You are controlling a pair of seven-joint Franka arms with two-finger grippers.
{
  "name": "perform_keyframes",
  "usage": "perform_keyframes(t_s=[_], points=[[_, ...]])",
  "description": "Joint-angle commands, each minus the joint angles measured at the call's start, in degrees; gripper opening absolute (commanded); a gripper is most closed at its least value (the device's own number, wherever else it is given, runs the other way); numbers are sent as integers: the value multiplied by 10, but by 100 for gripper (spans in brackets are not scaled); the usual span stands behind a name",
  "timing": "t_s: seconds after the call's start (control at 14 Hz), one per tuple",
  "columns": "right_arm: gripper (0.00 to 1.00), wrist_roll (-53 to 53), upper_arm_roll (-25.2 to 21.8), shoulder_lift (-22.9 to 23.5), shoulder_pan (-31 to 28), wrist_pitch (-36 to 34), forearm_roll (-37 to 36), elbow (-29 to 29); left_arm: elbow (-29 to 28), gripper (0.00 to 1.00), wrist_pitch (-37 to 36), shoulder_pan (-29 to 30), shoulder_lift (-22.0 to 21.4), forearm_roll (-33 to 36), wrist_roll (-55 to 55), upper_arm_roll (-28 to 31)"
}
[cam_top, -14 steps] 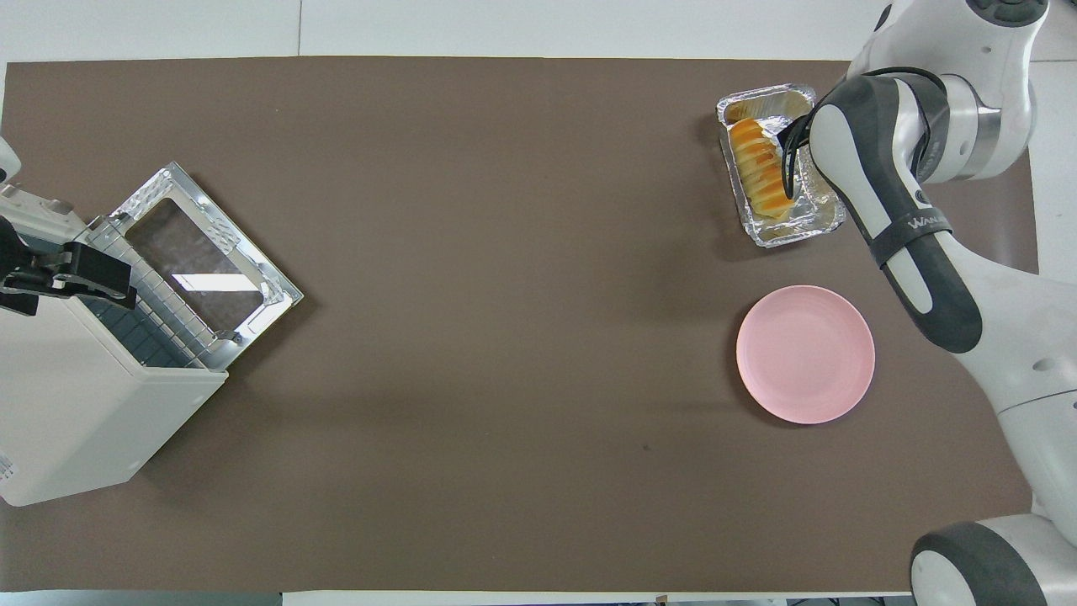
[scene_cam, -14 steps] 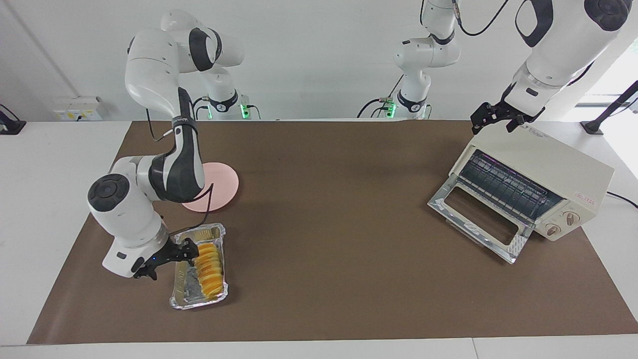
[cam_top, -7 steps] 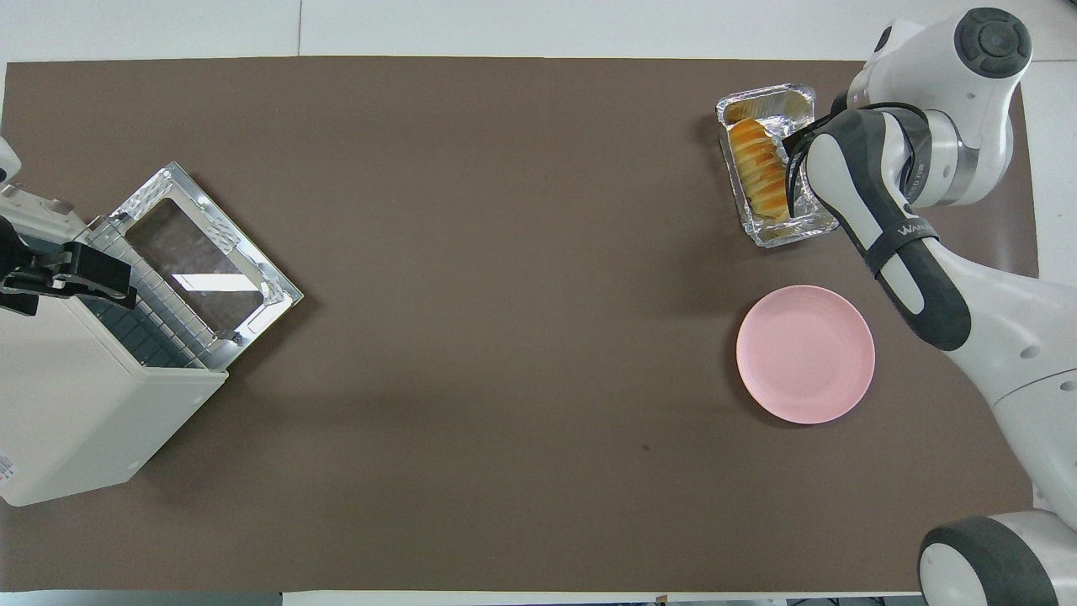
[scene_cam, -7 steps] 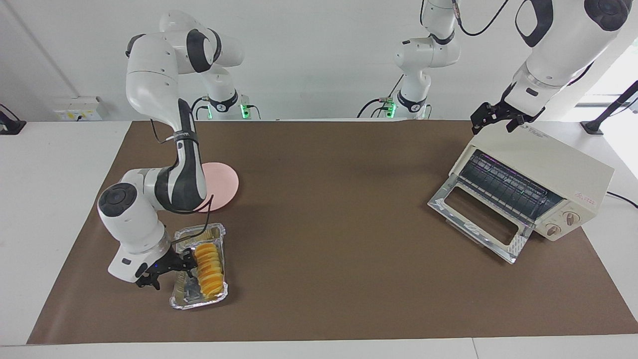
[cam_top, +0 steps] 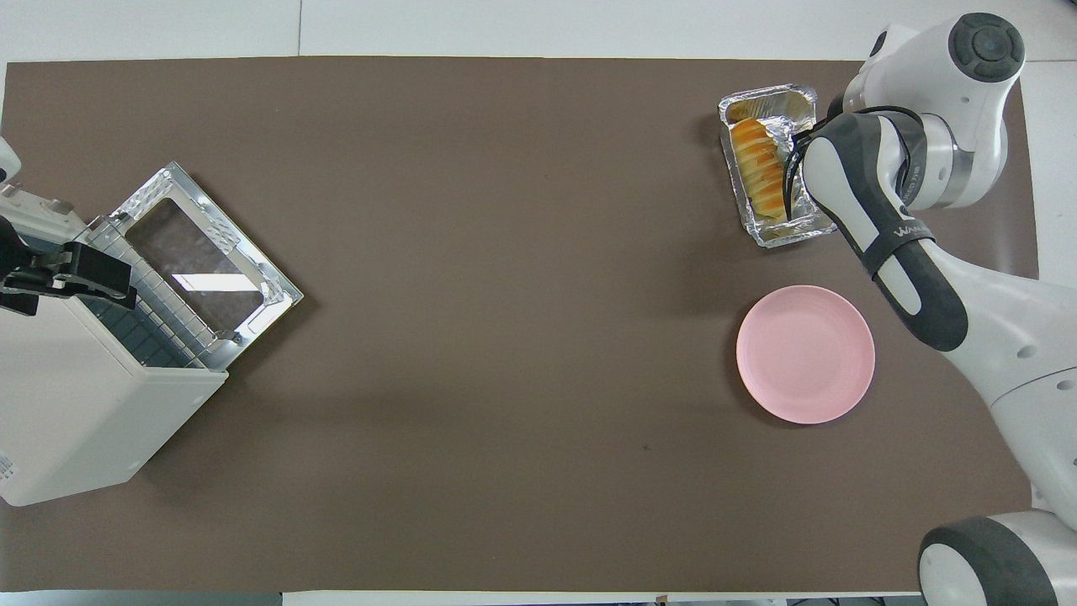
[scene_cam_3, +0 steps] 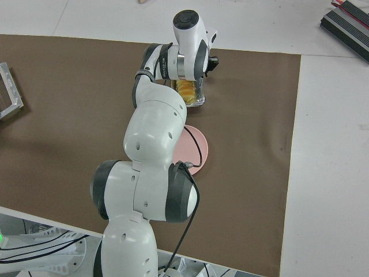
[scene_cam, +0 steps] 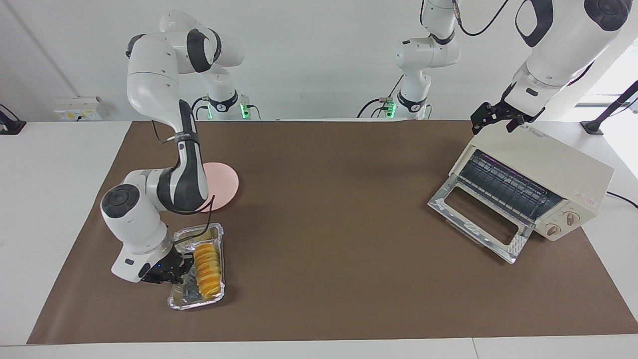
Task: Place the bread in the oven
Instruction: 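Grasp the rim of the foil tray with the right gripper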
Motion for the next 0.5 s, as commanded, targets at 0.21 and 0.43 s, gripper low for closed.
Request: perform_keyframes(t_s=[0.21, 0.43], points=[[0, -3, 9, -47, -1, -94, 8, -10, -14, 100, 2, 5, -16, -5, 4, 0], [0, 68, 14, -58, 31, -226, 48, 66, -14, 100, 2, 5, -16, -5, 4, 0]])
